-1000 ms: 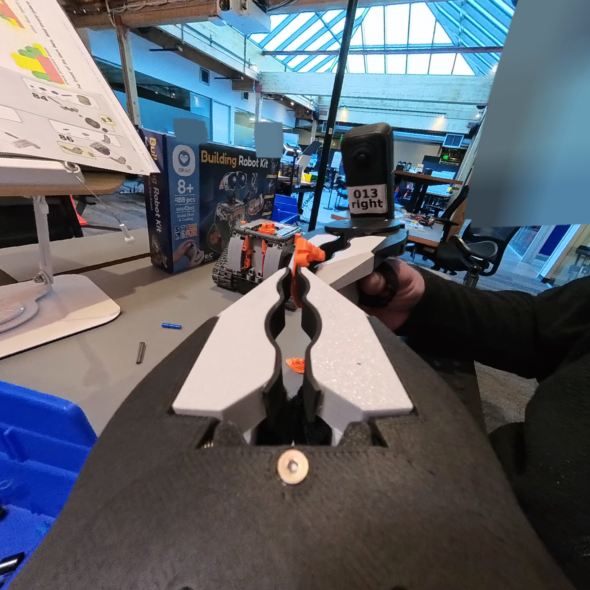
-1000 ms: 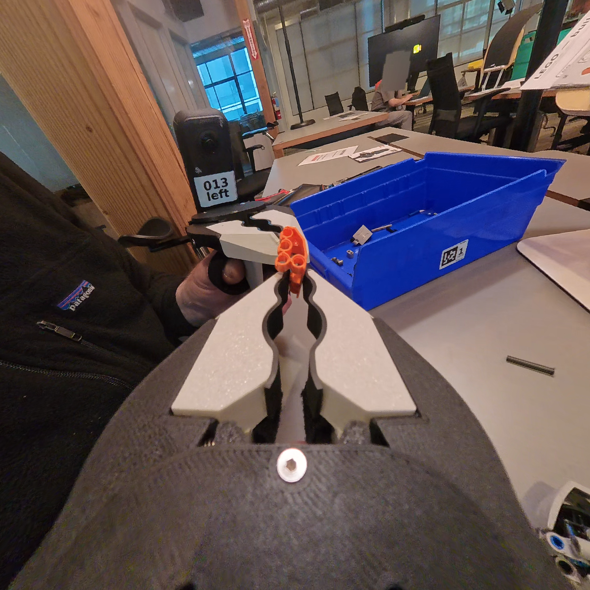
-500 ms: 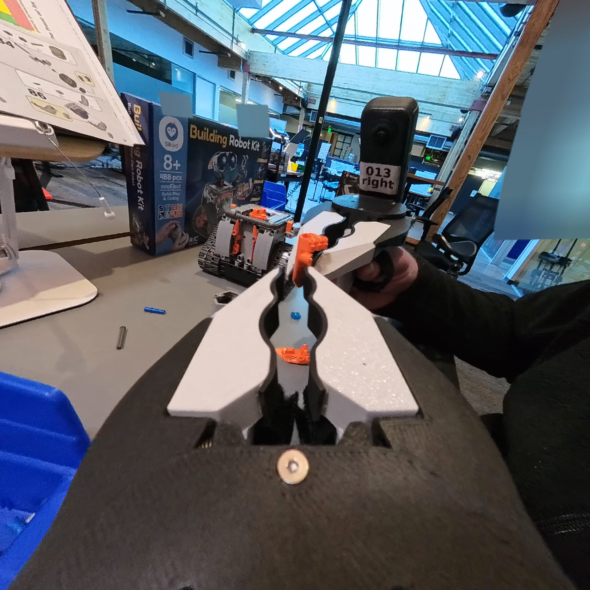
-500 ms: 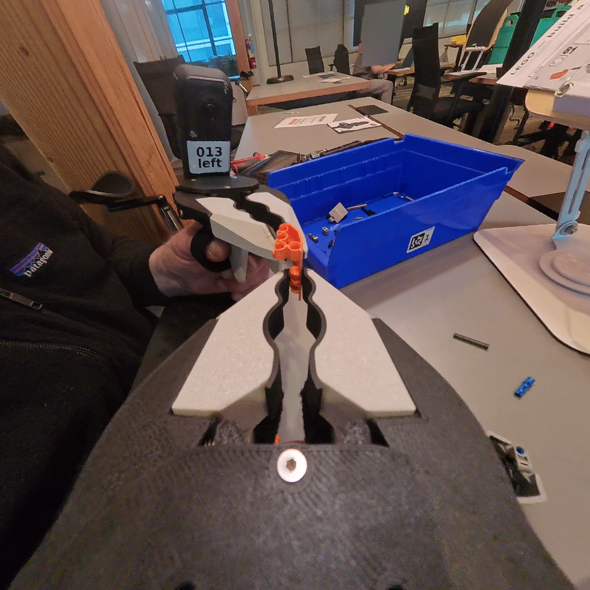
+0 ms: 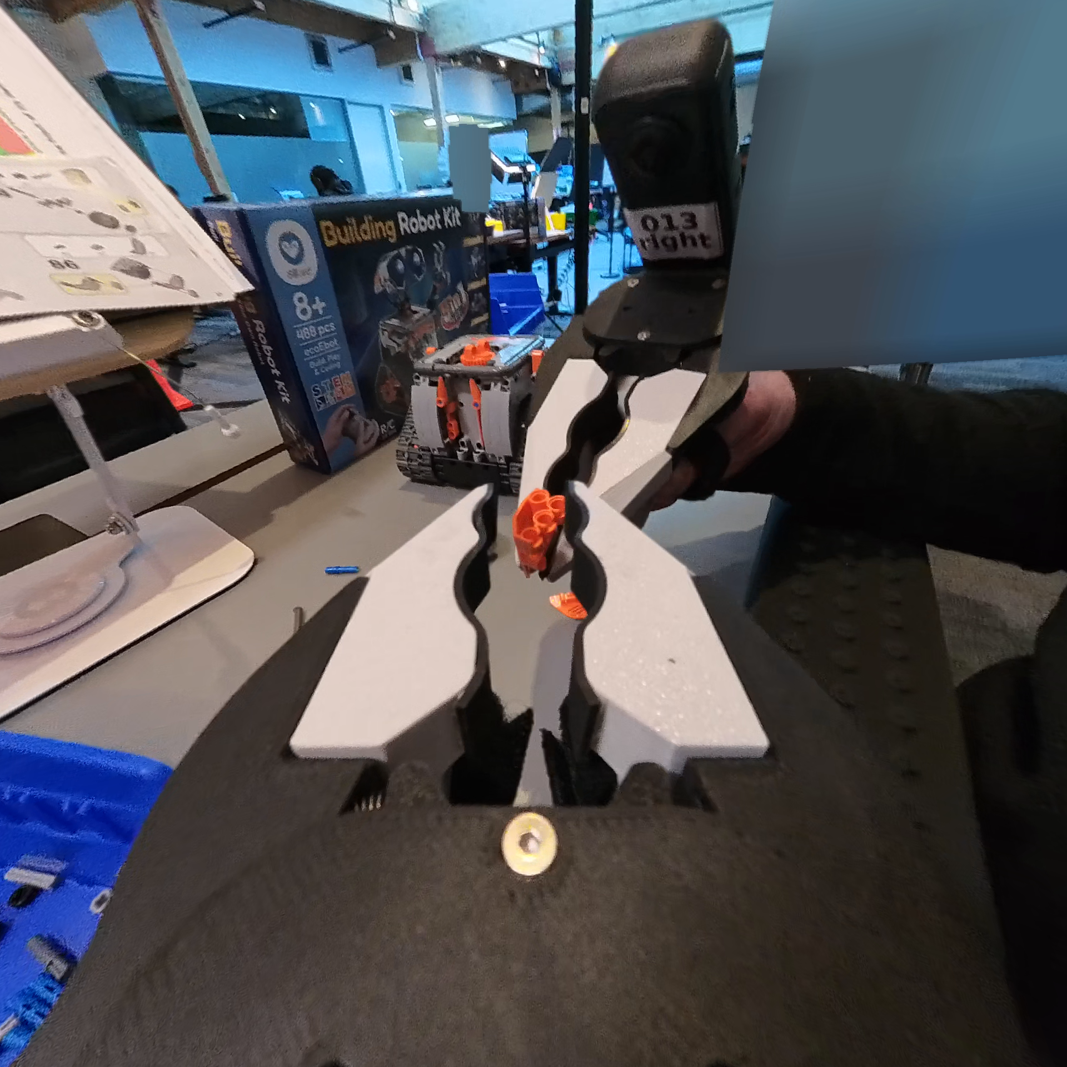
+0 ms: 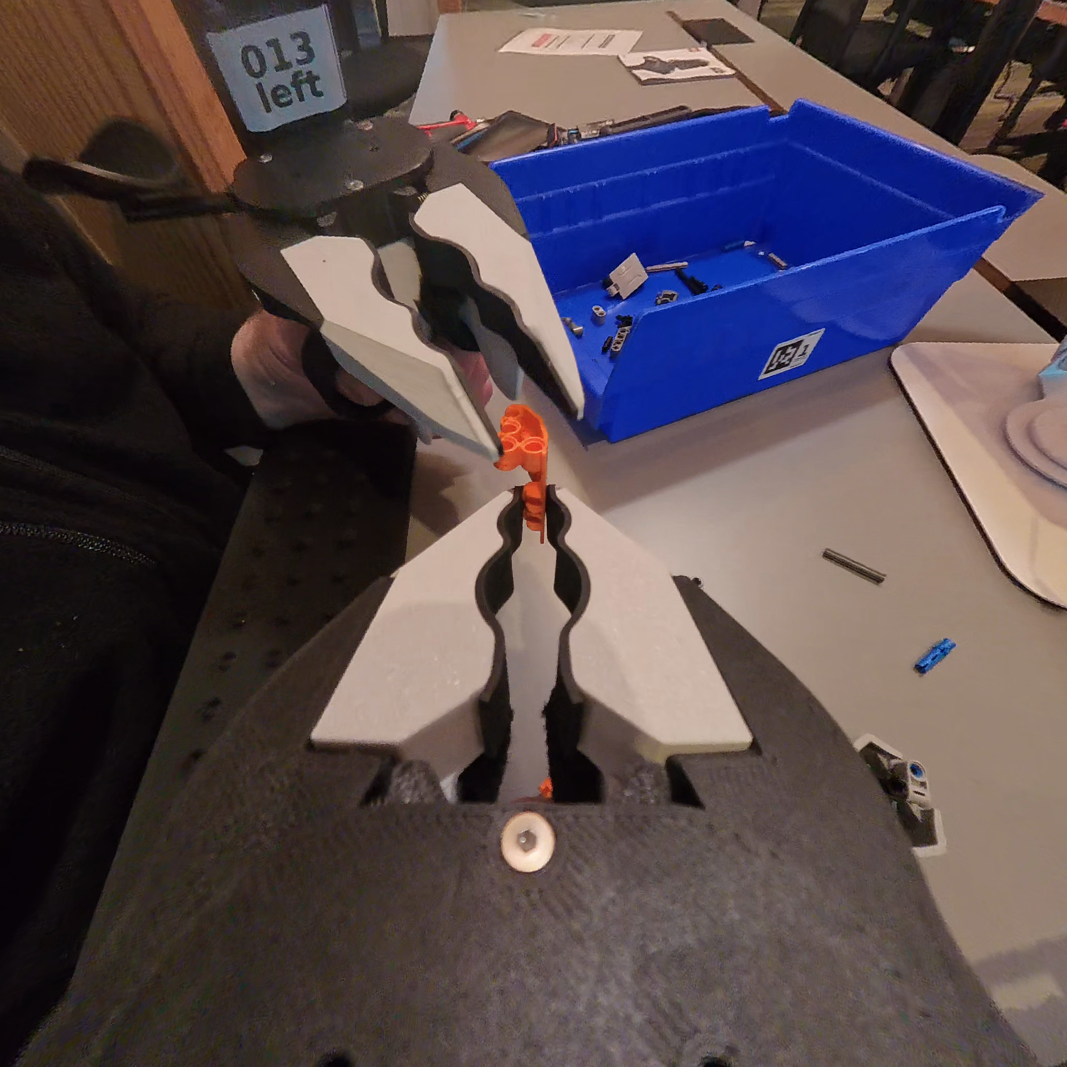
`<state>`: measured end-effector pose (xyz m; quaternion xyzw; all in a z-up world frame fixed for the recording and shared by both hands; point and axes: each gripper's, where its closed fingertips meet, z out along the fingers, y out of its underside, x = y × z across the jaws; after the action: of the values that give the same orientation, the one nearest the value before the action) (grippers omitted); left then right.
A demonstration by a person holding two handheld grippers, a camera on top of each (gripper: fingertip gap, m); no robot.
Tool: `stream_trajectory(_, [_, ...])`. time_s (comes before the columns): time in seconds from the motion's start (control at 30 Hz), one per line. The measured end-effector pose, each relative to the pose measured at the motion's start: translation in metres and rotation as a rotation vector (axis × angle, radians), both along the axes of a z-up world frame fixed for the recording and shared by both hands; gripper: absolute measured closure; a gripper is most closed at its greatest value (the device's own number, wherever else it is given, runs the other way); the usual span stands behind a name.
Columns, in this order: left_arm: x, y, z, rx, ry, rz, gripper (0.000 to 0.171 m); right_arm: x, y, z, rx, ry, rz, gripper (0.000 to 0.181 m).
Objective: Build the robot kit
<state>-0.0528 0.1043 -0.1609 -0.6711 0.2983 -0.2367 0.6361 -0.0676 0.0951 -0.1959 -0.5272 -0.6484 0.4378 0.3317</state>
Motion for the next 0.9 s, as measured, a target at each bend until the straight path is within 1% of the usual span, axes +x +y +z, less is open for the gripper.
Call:
stream_trajectory(0.1, [0.005,-0.002,-0.003,-0.014,-0.001,-0.031,0.162,0.001,0.001,-0.002,0.016,-0.013,-0.002,0.177])
stream_trajectory(0.13, [0.005,-0.002,-0.003,-0.019,-0.007,-0.035,0.163,0.001,0.001,-0.002,0.017,-0.014,-0.002,0.176])
stream_trajectory(0.2, [0.005,-0.003,-0.002,-0.024,-0.019,-0.046,0.17,0.002,0.003,-0.002,0.02,-0.014,-0.006,0.177])
stream_trajectory(0.9, [-0.006,0.0,-0.002,-0.064,-0.091,-0.032,0.171,0.006,0.01,0.005,-0.019,0.015,-0.021,0.177])
